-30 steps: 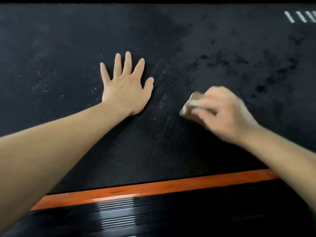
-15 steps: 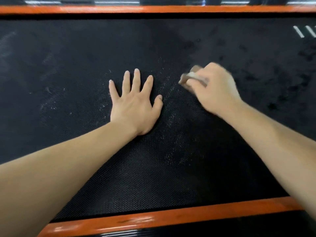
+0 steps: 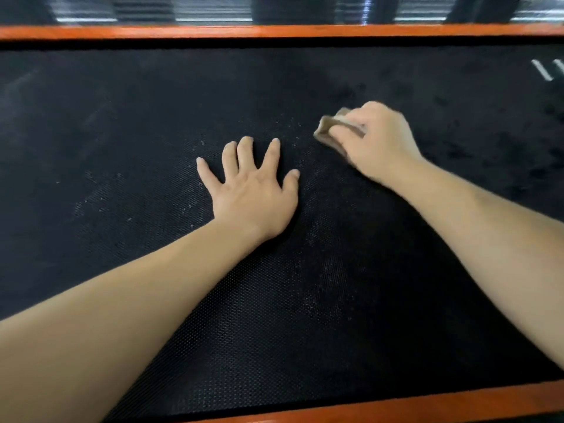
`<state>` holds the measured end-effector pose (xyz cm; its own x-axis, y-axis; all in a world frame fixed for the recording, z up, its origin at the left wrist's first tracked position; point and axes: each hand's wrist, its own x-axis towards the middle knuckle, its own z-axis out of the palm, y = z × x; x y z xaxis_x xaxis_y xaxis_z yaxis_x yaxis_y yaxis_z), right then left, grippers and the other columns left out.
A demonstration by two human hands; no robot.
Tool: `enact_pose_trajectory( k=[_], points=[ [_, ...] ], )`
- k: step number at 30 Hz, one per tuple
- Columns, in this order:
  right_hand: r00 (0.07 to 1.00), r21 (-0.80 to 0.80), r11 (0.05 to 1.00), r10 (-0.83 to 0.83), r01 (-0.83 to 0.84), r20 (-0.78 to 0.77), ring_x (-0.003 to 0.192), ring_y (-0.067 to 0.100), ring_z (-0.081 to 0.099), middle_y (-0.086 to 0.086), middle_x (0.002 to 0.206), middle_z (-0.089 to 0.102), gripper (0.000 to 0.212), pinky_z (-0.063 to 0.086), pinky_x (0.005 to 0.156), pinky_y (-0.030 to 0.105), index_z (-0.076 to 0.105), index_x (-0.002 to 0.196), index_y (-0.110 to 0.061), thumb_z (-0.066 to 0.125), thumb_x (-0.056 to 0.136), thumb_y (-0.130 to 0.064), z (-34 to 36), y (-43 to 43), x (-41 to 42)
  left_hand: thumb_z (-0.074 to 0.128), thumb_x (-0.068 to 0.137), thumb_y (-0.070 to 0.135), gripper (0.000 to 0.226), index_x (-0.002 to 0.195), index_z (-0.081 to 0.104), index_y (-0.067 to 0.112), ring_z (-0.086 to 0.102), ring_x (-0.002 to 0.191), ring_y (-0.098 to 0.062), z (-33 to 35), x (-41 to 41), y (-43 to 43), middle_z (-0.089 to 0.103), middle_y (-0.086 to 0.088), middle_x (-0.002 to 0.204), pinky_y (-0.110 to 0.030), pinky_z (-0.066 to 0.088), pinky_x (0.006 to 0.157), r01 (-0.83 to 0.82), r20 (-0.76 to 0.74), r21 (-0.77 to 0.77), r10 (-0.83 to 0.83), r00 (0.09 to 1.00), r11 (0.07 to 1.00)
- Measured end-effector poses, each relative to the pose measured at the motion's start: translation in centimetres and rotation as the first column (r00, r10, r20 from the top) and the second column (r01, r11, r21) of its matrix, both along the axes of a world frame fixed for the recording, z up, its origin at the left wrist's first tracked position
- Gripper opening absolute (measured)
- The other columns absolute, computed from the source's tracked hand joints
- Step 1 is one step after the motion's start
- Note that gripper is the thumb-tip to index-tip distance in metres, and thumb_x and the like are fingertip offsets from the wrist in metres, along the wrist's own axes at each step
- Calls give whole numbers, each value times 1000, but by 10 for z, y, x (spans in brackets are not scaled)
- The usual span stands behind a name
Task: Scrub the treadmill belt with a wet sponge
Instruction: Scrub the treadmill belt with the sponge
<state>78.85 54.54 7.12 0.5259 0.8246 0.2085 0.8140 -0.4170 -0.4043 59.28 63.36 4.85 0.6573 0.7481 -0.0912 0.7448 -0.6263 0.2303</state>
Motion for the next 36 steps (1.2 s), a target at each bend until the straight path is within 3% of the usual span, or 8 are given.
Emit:
enact_pose_trajectory(
  k=[3,8,13,18,23,27,33,36],
  points=[
    [981,79,978,-194,195,-12,78,25,60,-2,76,56,36,42,66,34,47,57,-30,54,91,-40,4,20,20,16,101,65,68,162,12,36,-6,157,-27,-3,2,-2,2,-6,172,-70,-10,118,10,-4,29,-10,1000,1000],
    [996,-21,996,85,-85,-7,81,21,54,2,88,57,29,43,72,36,72,81,-22,58,96,-42,-4,7,4,14,101,65,70,163,9,33,-12,158,-28,-6,2,-2,-3,-7,172,-71,-11,117,30,4,55,-30,1000,998],
    [961,85,959,-275,272,28,96,24,63,-4,99,67,30,45,76,32,76,102,-23,55,94,-43,0,44,62,12,101,63,70,163,7,31,-12,158,-29,-9,2,-3,-3,-9,172,-72,-8,117,35,-3,76,-35,999,996],
    [999,-6,999,38,-38,-15,85,19,53,1,94,57,23,40,74,33,73,92,-25,59,97,-41,-7,42,42,8,99,63,71,163,8,31,-11,158,-31,-10,3,-4,-2,-10,172,-73,-6,117,35,5,103,-36,999,994],
    [964,96,960,-264,264,-20,99,23,64,-4,103,71,25,47,80,31,77,104,-26,59,95,-42,1,76,77,10,100,62,71,163,7,29,-11,158,-32,-9,3,-3,-3,-11,172,-73,-6,117,46,9,98,-47,999,994],
    [998,50,997,62,-62,6,83,18,54,-3,88,58,18,33,71,28,72,86,-33,60,94,-42,-11,79,47,10,100,63,71,163,8,30,-11,158,-31,-10,3,-3,-2,-11,172,-72,-7,117,41,13,101,-43,999,994],
    [942,89,939,-329,334,-64,99,21,64,-2,102,72,28,50,86,34,76,106,-21,60,96,-42,0,108,91,10,100,63,71,163,6,29,-14,157,-30,-10,3,-3,-5,-10,172,-72,-9,117,48,18,92,-50,999,995],
    [997,62,996,-58,60,-46,87,14,57,-9,85,64,19,37,74,27,75,93,-27,60,97,-38,-4,112,66,8,99,63,72,163,3,30,-16,157,-30,-8,2,-4,-7,-10,172,-71,-9,117,46,4,88,-47,999,995]
  ],
)
